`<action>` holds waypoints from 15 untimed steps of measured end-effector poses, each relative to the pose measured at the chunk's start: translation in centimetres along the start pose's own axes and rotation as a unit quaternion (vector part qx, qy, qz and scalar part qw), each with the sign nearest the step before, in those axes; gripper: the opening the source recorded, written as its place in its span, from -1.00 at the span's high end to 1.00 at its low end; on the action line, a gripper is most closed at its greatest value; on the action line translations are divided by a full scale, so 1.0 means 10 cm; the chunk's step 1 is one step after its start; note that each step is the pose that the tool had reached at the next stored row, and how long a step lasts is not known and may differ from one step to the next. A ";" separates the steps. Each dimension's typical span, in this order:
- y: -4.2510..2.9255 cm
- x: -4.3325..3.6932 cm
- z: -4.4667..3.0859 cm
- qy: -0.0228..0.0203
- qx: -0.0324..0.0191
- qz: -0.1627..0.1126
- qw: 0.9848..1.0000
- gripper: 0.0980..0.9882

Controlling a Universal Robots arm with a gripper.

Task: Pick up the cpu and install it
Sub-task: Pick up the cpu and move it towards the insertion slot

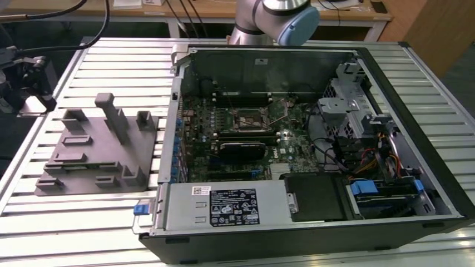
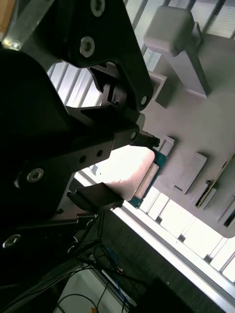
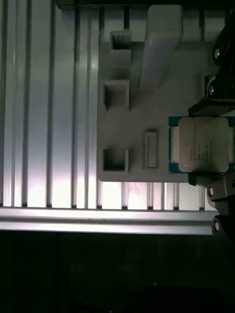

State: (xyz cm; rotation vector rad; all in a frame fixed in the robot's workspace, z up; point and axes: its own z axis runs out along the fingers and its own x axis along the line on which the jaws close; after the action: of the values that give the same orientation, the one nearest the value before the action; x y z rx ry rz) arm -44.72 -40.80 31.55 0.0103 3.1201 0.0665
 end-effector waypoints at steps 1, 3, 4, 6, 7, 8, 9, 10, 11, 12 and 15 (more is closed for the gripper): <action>0.001 0.000 -0.022 0.000 0.000 0.000 1.000 0.00; 0.003 -0.001 -0.066 0.000 0.000 0.000 1.000 0.00; 0.004 -0.002 -0.086 0.000 0.000 0.000 1.000 0.00; 0.005 -0.002 -0.126 0.000 0.000 0.000 1.000 0.00; 0.006 -0.003 -0.147 0.000 0.000 0.000 1.000 0.00; 0.007 -0.003 -0.168 0.000 0.000 0.000 1.000 0.00; 0.008 -0.004 -0.190 0.000 0.000 0.000 1.000 0.00; 0.009 -0.004 -0.213 0.000 0.000 0.000 1.000 0.00; 0.010 -0.005 -0.237 0.000 0.000 0.000 1.000 0.00; 0.011 -0.005 -0.262 0.000 0.000 0.000 1.000 0.00; 0.014 -0.007 -0.335 0.000 0.000 0.000 1.000 0.00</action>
State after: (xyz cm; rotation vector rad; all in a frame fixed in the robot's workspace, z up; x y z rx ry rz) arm -44.72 -40.80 34.90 0.0104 3.1202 0.0665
